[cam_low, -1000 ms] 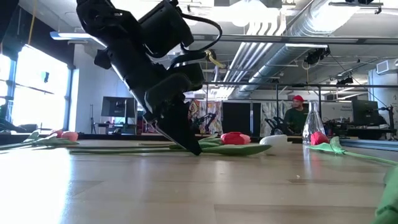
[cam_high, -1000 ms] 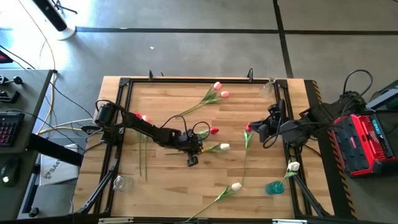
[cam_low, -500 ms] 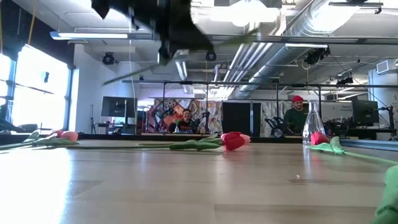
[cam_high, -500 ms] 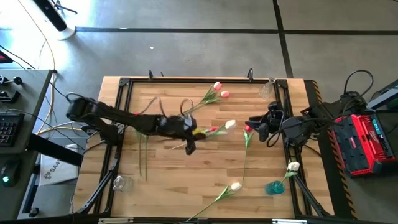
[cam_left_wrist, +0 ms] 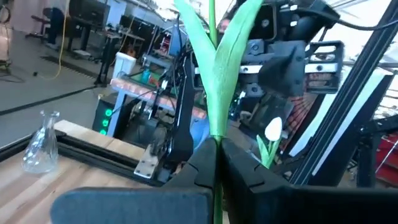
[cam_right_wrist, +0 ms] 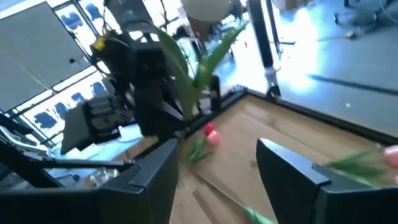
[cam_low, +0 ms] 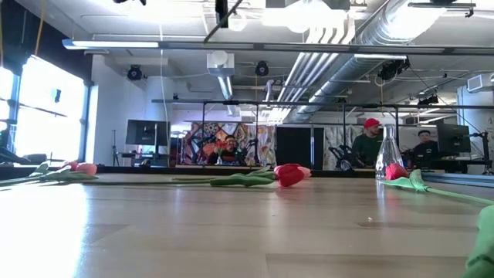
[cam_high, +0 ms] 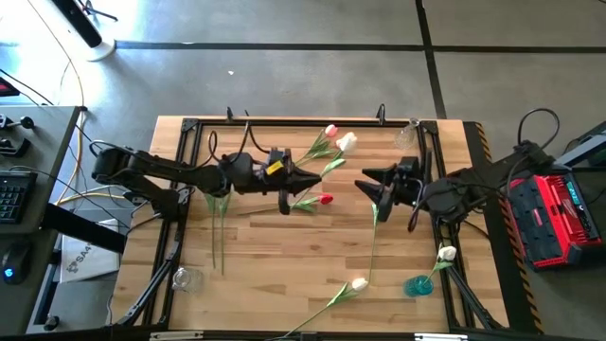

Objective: Sort flowers into vase by color
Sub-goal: Put the top white flower into the blue vase

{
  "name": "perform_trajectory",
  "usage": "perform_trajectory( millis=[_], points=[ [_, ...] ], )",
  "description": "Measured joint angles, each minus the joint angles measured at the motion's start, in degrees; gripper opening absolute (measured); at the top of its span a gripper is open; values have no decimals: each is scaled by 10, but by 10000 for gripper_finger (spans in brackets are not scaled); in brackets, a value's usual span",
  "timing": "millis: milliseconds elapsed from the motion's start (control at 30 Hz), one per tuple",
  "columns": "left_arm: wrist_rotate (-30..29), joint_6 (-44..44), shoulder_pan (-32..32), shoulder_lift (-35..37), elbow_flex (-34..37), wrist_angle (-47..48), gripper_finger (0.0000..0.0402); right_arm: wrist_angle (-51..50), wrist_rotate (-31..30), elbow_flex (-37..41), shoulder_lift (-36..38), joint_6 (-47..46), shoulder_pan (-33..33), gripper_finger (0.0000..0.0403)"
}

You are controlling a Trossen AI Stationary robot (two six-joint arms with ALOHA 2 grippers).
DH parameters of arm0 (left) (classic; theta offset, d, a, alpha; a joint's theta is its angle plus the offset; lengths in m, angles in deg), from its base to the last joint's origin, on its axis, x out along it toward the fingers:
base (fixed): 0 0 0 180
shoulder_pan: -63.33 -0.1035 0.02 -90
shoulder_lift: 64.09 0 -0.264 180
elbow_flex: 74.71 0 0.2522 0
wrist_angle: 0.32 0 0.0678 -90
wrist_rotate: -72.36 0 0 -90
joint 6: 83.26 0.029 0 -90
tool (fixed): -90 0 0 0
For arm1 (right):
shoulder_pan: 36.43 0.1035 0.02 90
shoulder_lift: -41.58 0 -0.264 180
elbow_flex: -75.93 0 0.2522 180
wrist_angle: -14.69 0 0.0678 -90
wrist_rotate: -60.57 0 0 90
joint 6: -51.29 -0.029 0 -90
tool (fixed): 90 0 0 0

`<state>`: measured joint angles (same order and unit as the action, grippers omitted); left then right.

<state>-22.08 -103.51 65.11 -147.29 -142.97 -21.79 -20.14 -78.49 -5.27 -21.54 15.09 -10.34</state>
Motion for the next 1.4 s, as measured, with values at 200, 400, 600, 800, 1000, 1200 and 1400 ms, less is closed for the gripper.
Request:
perform_trajectory(
  millis=[200,400,600,800,1000,1200,1400],
  points=[
    [25,5,0,1,0,-25,0,47,-2,0,-15,8,-18,204],
    [58,9,7,0,0,-28,0,94,11,0,-18,52,-21,204],
    [59,10,11,0,0,-64,0,139,24,0,-34,123,-21,204],
    [69,10,13,0,0,-93,0,216,29,0,-59,218,-21,204],
    [69,10,16,0,0,-92,0,252,34,0,-66,238,-26,204],
    [69,13,17,0,0,-90,0,272,138,0,-68,207,-68,204],
    [68,12,17,0,0,-92,0,270,209,0,-87,182,-99,204]
  ],
)
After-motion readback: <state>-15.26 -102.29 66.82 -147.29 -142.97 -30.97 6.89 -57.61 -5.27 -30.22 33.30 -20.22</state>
